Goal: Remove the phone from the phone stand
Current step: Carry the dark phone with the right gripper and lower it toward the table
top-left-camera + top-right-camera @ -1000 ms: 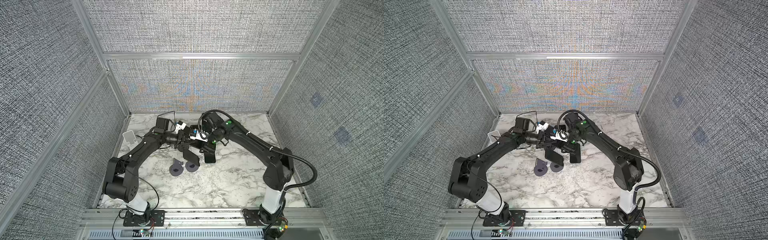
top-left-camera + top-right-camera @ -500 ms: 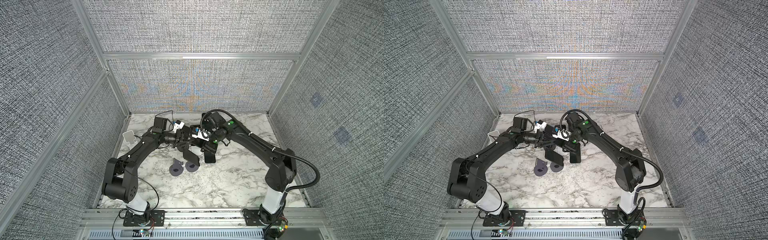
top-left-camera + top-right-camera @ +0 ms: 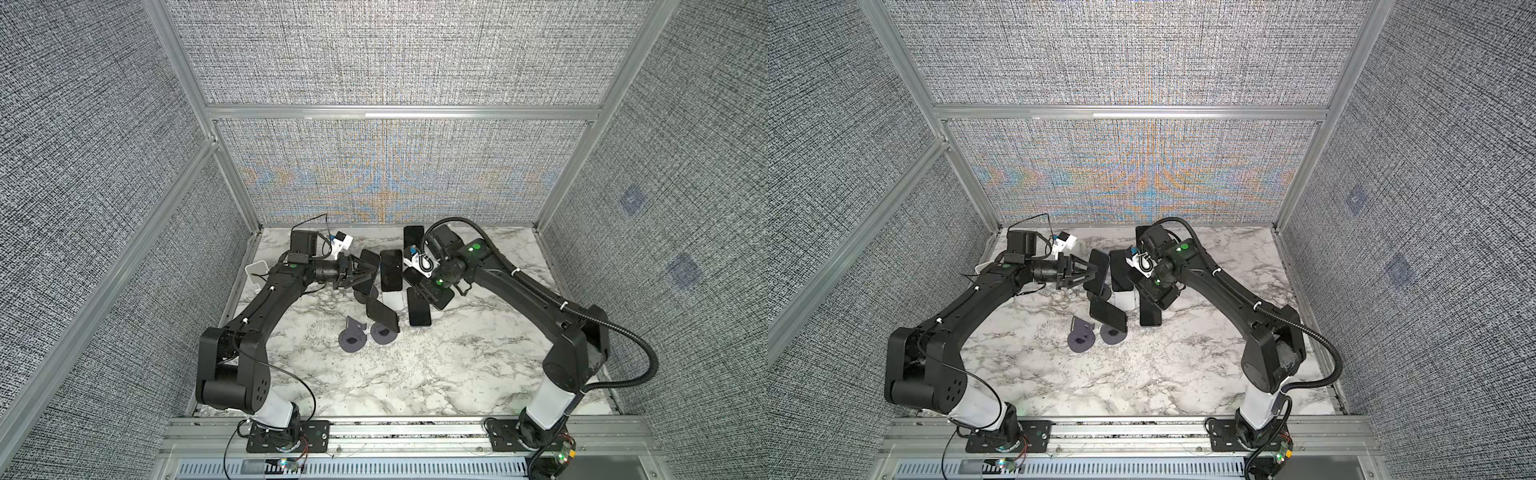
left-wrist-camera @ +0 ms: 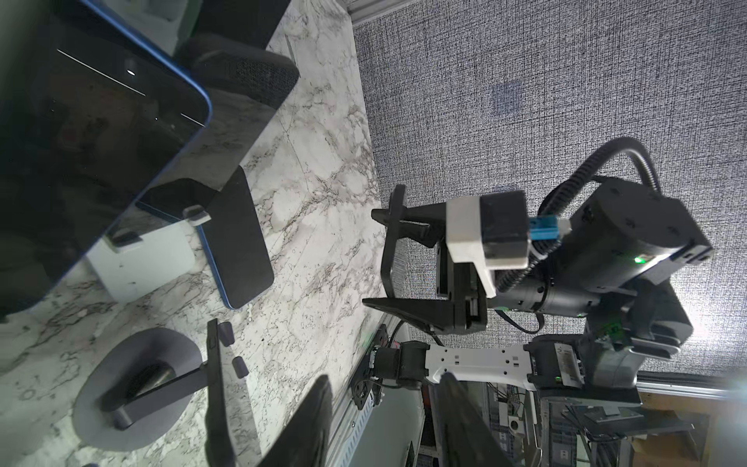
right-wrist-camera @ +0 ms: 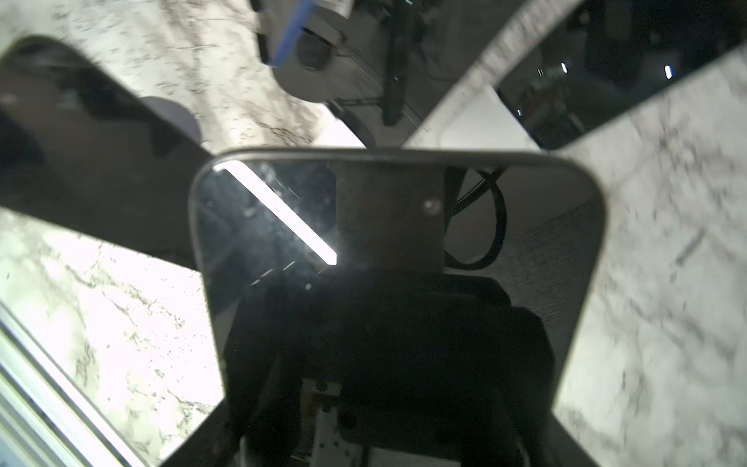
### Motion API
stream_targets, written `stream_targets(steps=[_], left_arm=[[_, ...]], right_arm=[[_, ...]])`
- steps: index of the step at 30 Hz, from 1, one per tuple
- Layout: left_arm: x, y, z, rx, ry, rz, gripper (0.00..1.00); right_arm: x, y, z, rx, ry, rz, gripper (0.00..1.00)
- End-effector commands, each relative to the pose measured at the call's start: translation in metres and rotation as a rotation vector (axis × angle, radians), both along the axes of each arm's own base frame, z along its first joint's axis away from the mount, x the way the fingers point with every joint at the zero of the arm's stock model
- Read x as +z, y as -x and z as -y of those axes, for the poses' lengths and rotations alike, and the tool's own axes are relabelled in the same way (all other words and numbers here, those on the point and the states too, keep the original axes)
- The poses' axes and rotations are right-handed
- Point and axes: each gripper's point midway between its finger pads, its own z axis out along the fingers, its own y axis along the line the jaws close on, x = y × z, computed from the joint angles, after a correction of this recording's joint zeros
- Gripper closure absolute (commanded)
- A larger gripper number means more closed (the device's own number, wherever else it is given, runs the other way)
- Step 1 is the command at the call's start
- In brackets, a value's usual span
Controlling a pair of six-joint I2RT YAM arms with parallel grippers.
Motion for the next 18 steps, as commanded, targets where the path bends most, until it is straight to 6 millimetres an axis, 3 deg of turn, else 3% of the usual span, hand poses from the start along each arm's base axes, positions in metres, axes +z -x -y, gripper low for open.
stream_targets(steps=[1, 3, 9, 18], left_arm=[[0.004, 0.002, -0.002, -0.006, 0.005, 0.021, 0.56], [0.004, 0.002, -0.003, -0.004, 0.003, 0.023, 0.56], [0.009, 0.004, -0.005, 0.002, -0.001, 0.042, 0.55], [0.014, 0.006, -0.007, 0.006, -0.01, 0.065, 0.56]], right_arm=[[-0.001, -0.006, 0.026, -0.252, 0.026, -0.032, 0.95], [-0.004, -0.009, 0.037, -0.358, 0.02, -0.058, 1.0], [-0.012, -0.008, 0.064, -0.644, -0.092, -0.209, 1.0], [-0.025, -0.009, 0.076, -0.717, -0.083, -0.22, 1.0]])
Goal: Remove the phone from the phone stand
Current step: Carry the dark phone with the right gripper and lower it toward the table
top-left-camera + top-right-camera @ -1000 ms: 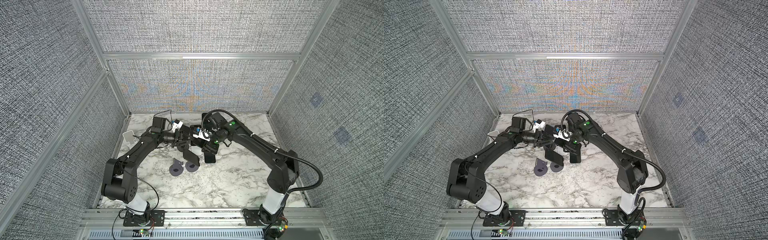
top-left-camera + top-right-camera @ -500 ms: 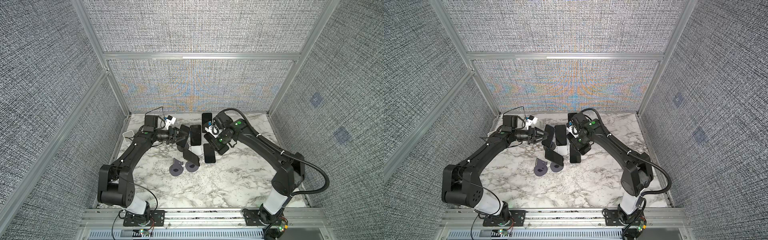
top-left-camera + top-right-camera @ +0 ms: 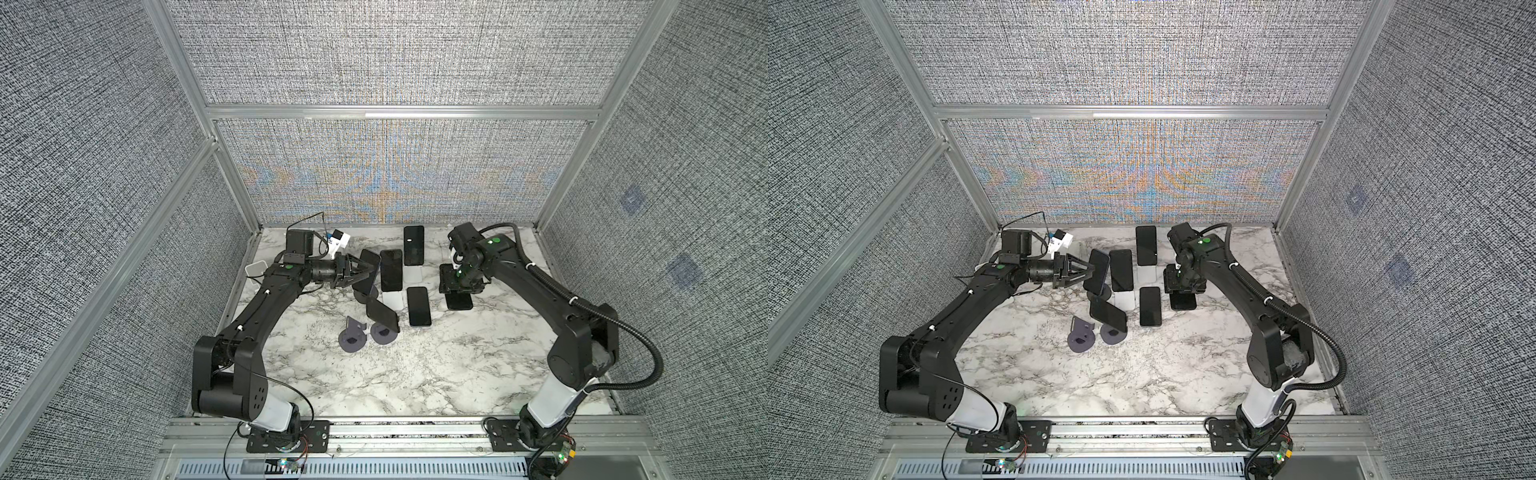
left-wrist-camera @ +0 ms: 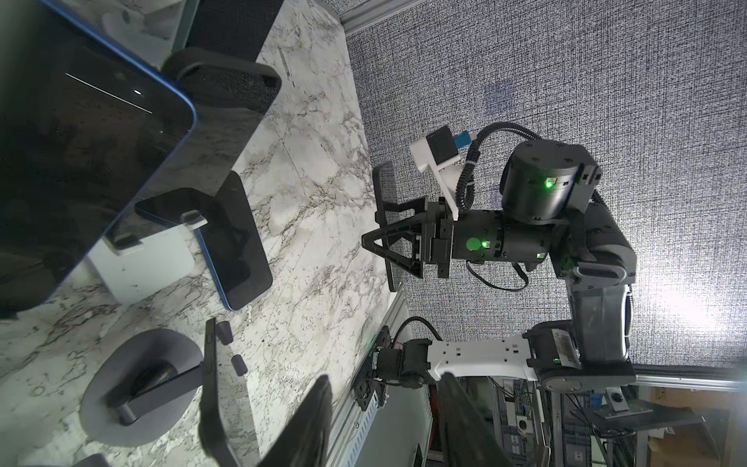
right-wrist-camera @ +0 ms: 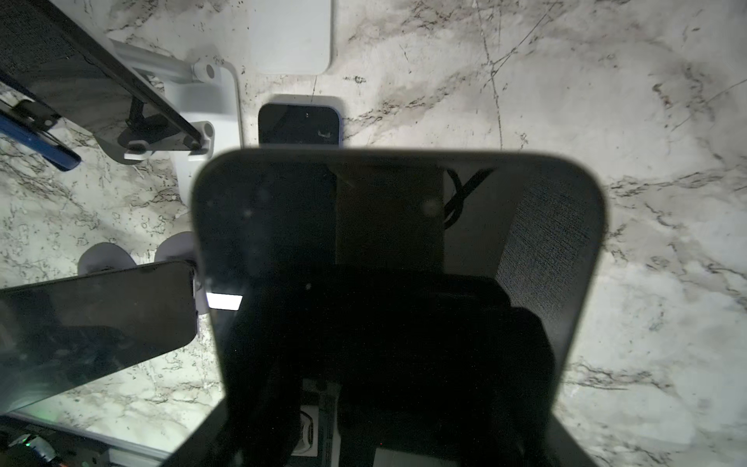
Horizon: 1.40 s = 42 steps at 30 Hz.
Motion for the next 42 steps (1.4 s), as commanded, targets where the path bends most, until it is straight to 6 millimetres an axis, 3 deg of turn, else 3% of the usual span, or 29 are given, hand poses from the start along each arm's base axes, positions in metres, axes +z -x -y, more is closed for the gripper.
stream_targets(steps=[1, 5, 17, 25, 33, 42], left_arm=[[0.004, 0.001, -0.001, -0.003, -0.005, 0.029, 0.56], [0.004, 0.002, -0.003, 0.001, -0.022, 0.04, 0.56], [-0.001, 0.002, -0.006, 0.011, -0.058, 0.047, 0.56], [0.0, 0.003, -0.007, 0.01, -0.062, 0.055, 0.56], [0.003, 0.004, -0.007, 0.01, -0.062, 0.065, 0.56], [0.005, 0.005, -0.008, 0.012, -0.063, 0.076, 0.56]], right_arm=[[-0.006, -0.001, 0.004, -0.034, 0.016, -0.003, 1.0], [-0.024, 0.001, 0.011, -0.027, 0.095, -0.019, 1.0], [-0.087, -0.013, -0.005, 0.065, 0.158, -0.05, 1.0], [-0.109, -0.025, -0.009, 0.057, 0.157, -0.053, 0.99], [-0.122, -0.028, -0.008, 0.039, 0.138, -0.075, 0.83], [-0.133, -0.03, -0.005, 0.038, 0.144, -0.091, 0.76]])
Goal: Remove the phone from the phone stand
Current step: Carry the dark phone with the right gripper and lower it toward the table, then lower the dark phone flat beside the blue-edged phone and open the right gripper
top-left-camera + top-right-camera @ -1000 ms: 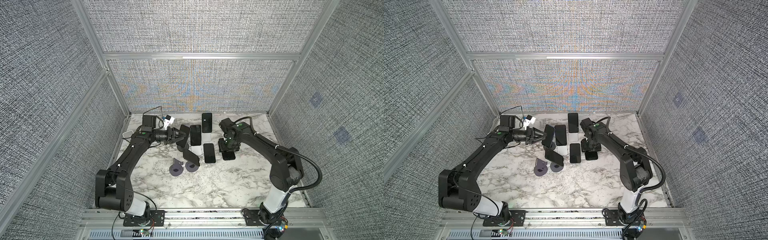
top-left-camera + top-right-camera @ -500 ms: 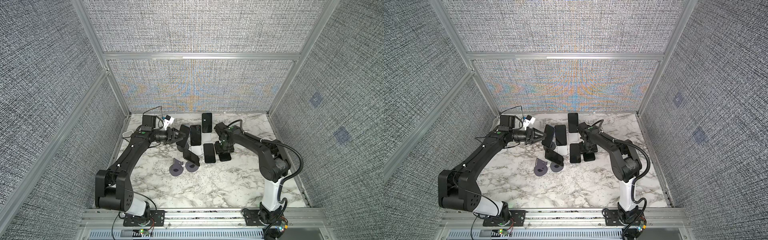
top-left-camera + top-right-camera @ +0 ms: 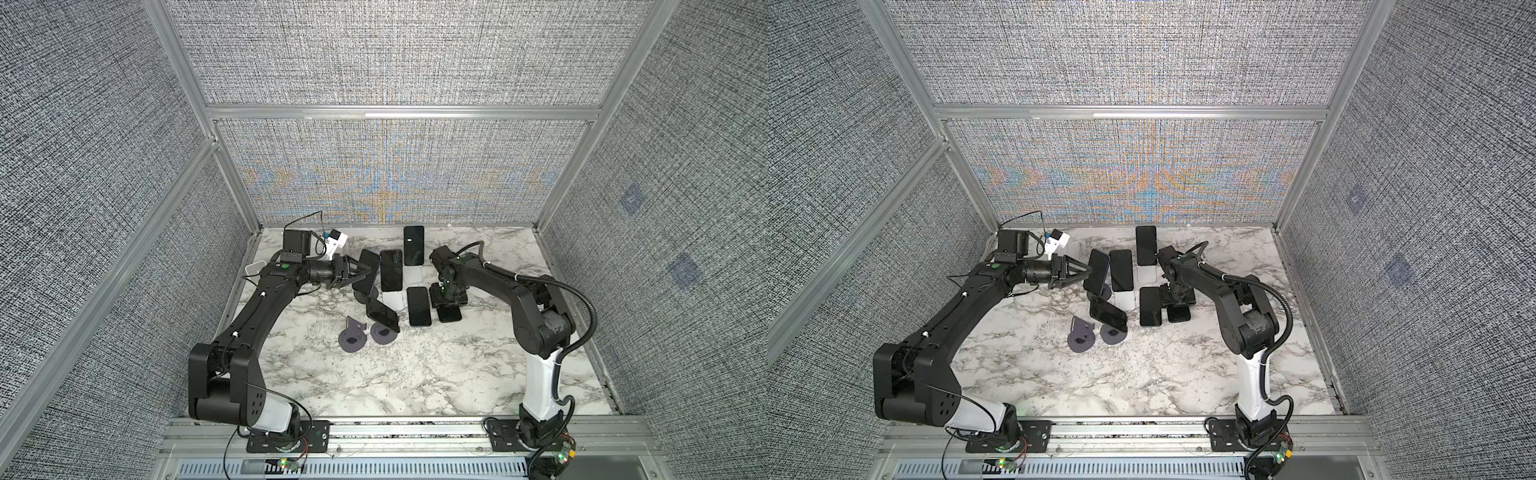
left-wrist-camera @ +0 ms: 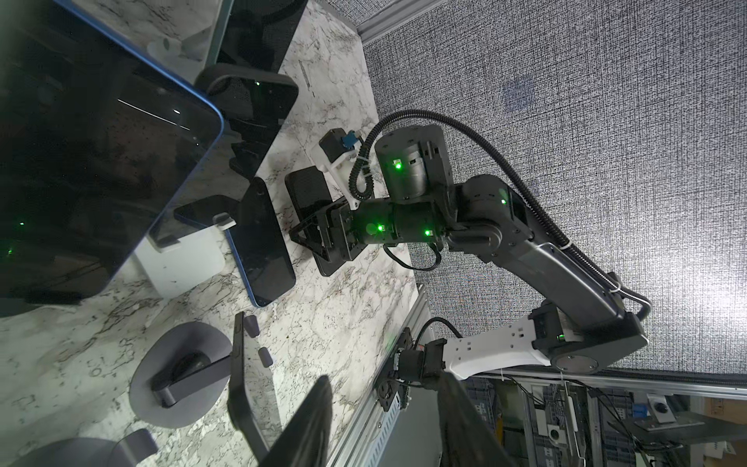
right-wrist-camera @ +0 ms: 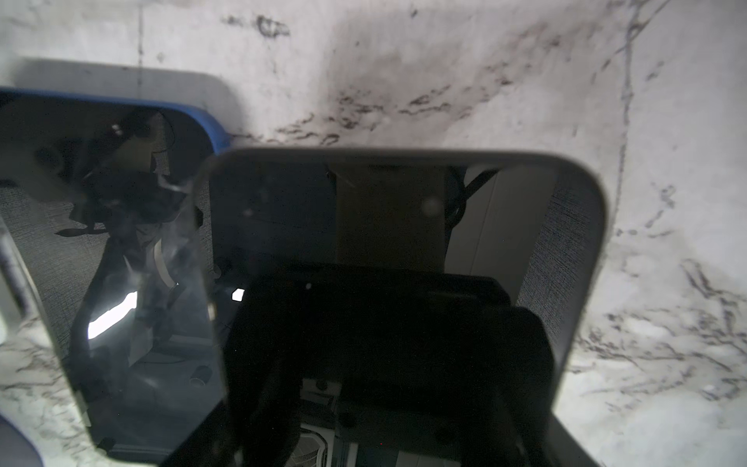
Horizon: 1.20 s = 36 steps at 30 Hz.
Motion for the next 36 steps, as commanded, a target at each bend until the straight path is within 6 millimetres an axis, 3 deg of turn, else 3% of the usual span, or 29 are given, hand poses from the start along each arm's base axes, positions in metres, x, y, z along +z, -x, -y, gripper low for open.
stream_targets(steps=[1, 25, 36], left_arm=[[0.003, 0.001, 0.0, -0.008, 0.001, 0.018, 0.56], [0.003, 0.001, -0.001, -0.003, -0.004, 0.018, 0.56], [0.003, 0.001, -0.004, 0.006, -0.019, 0.021, 0.57]], right_arm=[[-0.001, -0.001, -0.001, 0.003, -0.005, -0.001, 0.74], [-0.02, 0.007, 0.001, -0.016, -0.006, -0.057, 0.35], [-0.026, 0.01, 0.001, -0.015, -0.009, -0.077, 0.24]])
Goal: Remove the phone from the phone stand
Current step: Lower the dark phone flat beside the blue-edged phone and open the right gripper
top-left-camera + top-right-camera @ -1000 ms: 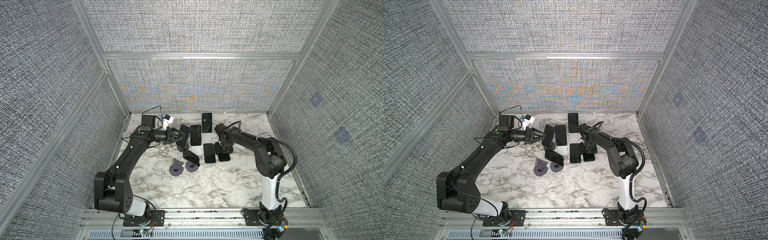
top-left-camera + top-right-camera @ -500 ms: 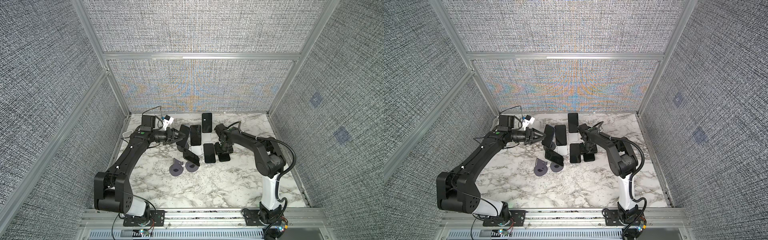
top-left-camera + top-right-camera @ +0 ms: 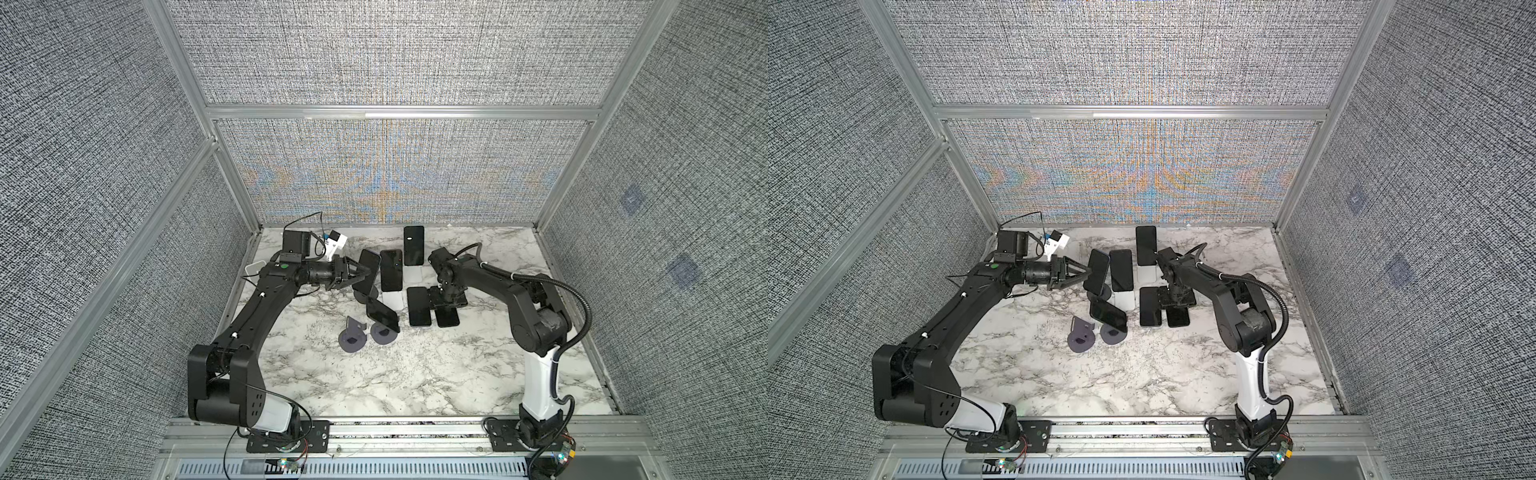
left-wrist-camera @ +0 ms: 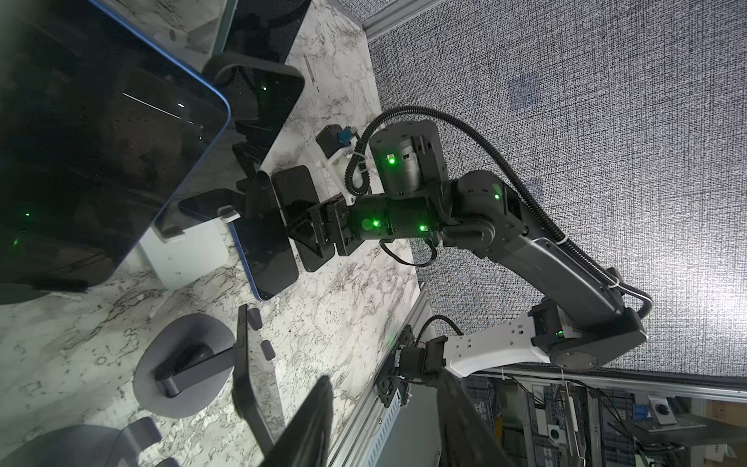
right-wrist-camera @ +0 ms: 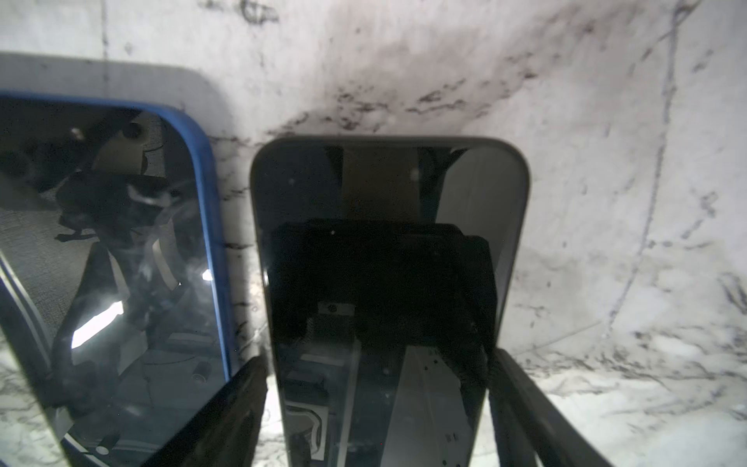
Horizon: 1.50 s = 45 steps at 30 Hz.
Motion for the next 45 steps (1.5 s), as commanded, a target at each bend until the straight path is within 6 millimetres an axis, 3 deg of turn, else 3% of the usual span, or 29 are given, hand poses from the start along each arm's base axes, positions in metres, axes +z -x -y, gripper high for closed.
stream_targets(steps=[1, 9, 17, 19, 24, 28, 35, 45], left_arm=[[0.005, -0.002, -0.002, 0.005, -0.008, 0.031, 0.57], [0.005, -0.002, -0.003, 0.007, -0.01, 0.034, 0.57], [0.005, -0.003, -0.004, 0.011, -0.013, 0.034, 0.57], [0.005, -0.003, -0.004, 0.01, -0.013, 0.034, 0.57], [0.004, -0.003, -0.004, 0.011, -0.014, 0.032, 0.57], [0.003, -0.004, -0.004, 0.013, -0.016, 0.029, 0.57], [0.002, -0.004, -0.004, 0.013, -0.019, 0.028, 0.57], [0.0, -0.005, -0.005, 0.021, -0.028, 0.023, 0.57]], right_arm=[[-0.013, 0.009, 0.0, -0.005, -0.012, -0.055, 0.24], [-0.001, 0.007, 0.003, -0.012, -0.012, -0.036, 0.25], [0.037, 0.012, 0.036, -0.036, -0.015, 0.014, 0.25], [0.037, 0.012, 0.053, -0.057, 0.013, 0.017, 0.33], [0.028, 0.011, 0.08, -0.055, 0.114, 0.01, 0.68], [0.017, 0.008, 0.076, -0.047, 0.102, -0.012, 0.82], [0.004, 0.007, 0.065, -0.042, 0.073, -0.034, 0.82], [0.0, 0.01, 0.047, -0.032, 0.037, -0.047, 0.82]])
